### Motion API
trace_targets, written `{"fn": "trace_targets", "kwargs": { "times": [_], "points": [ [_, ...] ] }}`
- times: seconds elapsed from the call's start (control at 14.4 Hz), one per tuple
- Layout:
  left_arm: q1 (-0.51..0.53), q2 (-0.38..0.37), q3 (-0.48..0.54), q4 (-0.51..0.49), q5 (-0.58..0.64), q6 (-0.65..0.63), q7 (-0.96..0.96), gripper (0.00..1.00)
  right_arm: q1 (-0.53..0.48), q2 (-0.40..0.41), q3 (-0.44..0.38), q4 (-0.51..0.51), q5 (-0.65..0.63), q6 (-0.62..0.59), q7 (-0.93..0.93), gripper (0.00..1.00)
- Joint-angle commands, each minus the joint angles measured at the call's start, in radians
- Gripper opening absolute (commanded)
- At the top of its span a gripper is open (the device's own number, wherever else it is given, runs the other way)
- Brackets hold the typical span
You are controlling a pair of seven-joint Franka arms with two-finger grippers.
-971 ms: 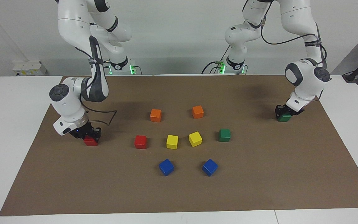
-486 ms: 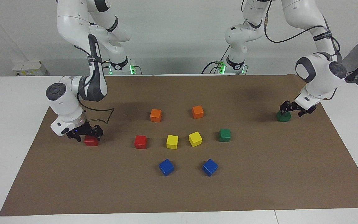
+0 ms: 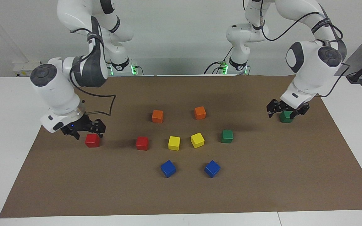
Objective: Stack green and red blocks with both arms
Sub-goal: 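Grasp the second green with the left gripper while the right gripper grasps red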
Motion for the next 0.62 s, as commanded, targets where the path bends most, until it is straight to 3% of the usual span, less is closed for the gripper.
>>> {"fn": "trace_targets", "kwargs": {
  "times": [0.0,0.35,0.56],
  "points": [
    [-0.097,0.067,0.018,0.048,-0.033,0.000,-0.110,1.00,0.090,0.082,-0.001,0.091,-0.007,-0.022,0.135,1.00],
    [-0.180,0.148,0.018,0.048,-0.033,0.120,-0.179,1.00,0.190,0.146,0.003,0.101,0.005,0.091,0.324,1.00],
    [-0.227,0.216,0.021,0.048,-0.029,0.190,-0.253,1.00,0.187,0.151,0.003,0.072,0.011,0.095,0.353,1.00]
  ]
}}
